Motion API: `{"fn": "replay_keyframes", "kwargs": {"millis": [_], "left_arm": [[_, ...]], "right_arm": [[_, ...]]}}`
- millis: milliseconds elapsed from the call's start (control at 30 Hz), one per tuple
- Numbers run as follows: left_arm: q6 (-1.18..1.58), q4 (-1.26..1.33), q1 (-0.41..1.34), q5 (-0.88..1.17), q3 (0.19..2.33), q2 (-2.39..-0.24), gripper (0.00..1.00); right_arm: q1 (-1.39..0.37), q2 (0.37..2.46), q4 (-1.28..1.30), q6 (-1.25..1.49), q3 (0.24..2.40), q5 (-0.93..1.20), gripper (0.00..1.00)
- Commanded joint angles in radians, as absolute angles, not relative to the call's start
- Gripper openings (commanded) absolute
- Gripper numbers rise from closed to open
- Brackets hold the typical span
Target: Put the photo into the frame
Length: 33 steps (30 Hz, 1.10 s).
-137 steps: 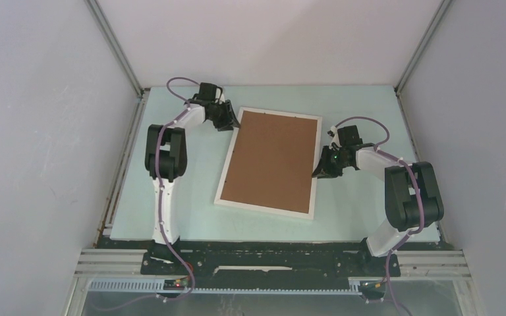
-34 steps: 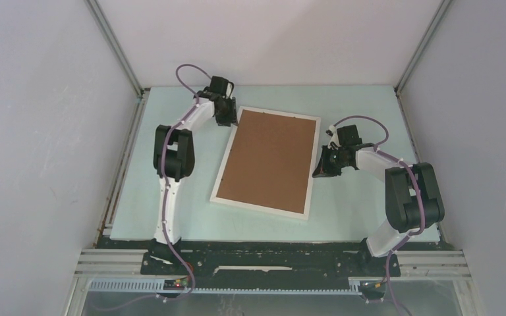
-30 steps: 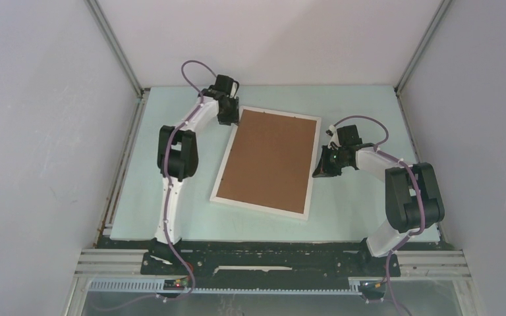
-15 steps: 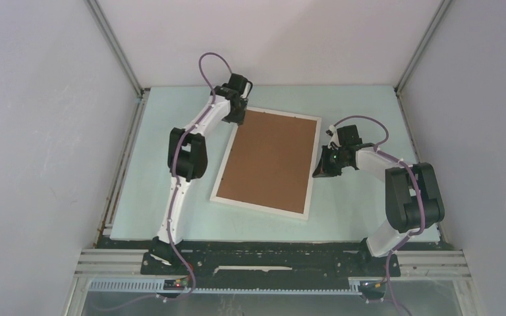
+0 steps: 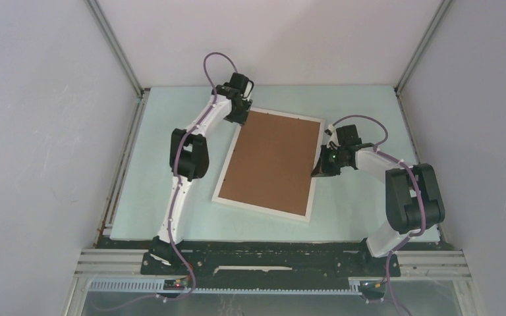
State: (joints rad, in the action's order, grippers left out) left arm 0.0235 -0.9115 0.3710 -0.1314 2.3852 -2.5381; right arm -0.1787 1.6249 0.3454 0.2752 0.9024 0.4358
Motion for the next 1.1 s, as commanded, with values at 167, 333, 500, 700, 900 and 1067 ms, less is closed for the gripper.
{"fn": "replay_keyframes", "kwargs": {"millis": [167,333,500,700,900,1067], "left_arm": [[-0.1,-1.034,0.484,-0.085,2.503,-2.617,0.49],[-0.098,-1.068,0.521,-0.19,2.507,-2.619,0.55],[-0.1,-1.092,0.561,-0.301,2.5,-2.614,0.57],[-0.105,-1.106,0.614,-0.456,2.423,-2.583,0.62],[-0.086,-1.073,0.65,-0.593,2.418,-2.54,0.66],[-0.012,-1.047,0.65,-0.55,2.33,-2.304,0.74]], "right_arm": [[-0.199,1.593,0.31,0.277,0.917,0.457,0.0],[-0.208,1.586,0.341,0.278,0.934,0.446,0.0],[-0.218,1.548,0.363,0.285,0.929,0.425,0.0],[-0.225,1.48,0.376,0.319,0.901,0.405,0.01],[-0.216,1.399,0.383,0.342,0.844,0.404,0.03],[-0.191,1.357,0.42,0.39,0.82,0.337,0.22]]}}
